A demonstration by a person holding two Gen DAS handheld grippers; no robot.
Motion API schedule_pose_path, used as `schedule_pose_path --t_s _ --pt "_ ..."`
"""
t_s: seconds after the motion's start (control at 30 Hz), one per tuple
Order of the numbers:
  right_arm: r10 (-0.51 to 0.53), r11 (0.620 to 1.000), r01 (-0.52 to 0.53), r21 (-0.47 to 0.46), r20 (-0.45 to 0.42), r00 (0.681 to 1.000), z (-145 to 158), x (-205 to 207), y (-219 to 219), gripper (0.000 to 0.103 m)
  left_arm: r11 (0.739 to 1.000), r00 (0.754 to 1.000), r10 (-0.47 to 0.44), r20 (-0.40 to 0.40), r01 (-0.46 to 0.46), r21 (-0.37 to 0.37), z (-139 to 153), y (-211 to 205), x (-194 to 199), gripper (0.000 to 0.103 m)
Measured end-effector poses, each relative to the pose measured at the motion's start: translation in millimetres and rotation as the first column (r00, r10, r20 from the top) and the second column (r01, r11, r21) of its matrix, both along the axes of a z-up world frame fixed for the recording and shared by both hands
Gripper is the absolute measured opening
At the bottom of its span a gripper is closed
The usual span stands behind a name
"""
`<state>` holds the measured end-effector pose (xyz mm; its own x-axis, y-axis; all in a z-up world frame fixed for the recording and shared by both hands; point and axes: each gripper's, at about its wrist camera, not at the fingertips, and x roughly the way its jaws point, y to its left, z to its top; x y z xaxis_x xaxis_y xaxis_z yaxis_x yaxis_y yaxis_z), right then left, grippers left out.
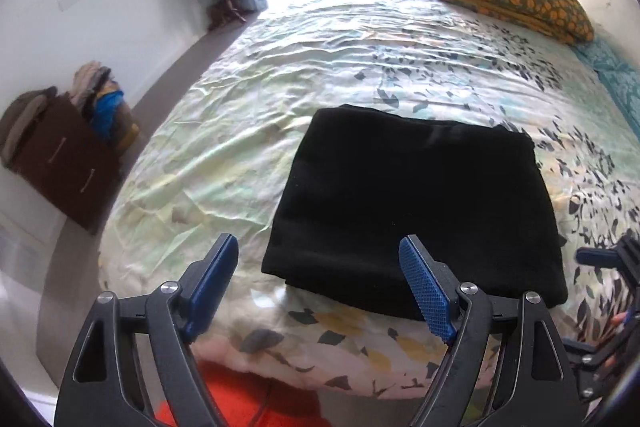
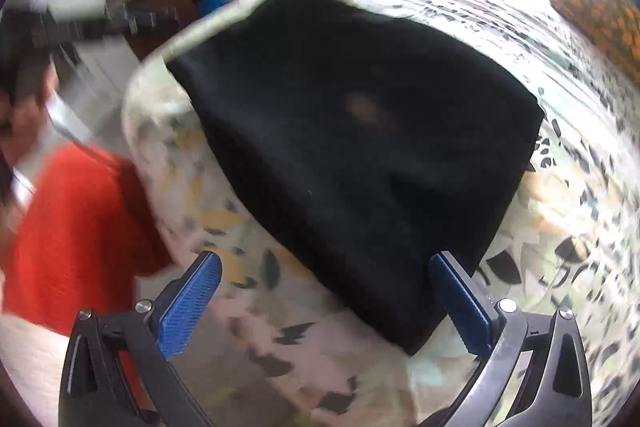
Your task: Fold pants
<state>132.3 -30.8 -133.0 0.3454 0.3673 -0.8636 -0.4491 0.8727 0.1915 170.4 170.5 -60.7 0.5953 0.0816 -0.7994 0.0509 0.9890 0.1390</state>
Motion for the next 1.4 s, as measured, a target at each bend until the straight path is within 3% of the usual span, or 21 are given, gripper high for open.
schedule_pose_path --t_s 0.1,0.27,0.47,0.6,1.4 --pt "-0.036 0.999 0.036 -0.003 0.051 0.998 34 -1 -13 0.103 0.997 0.999 0.030 0.014 -0.031 0.067 -1 -13 -6 0.084" --pt "-0.112 0.994 0.113 -0.009 0.080 0.990 69 -11 -33 0.103 0.998 0.998 0.067 0.009 -0.068 0.013 7 -19 -15 0.084" --pt "-0.148 0.989 0.148 -0.010 0.051 0.988 74 -20 -43 0.103 0.987 0.989 0.144 0.036 -0.146 0.062 15 -20 -22 0.084" --pt "-0.158 0.987 0.158 -0.010 0.045 0.986 70 -21 -41 0.103 0.985 0.985 0.167 0.043 -0.168 0.036 21 -16 -29 0.084" --pt "-0.223 0.974 0.224 -0.022 0.065 0.973 84 -44 -53 0.103 0.990 0.991 0.130 -0.002 -0.130 0.048 28 -42 -63 0.084"
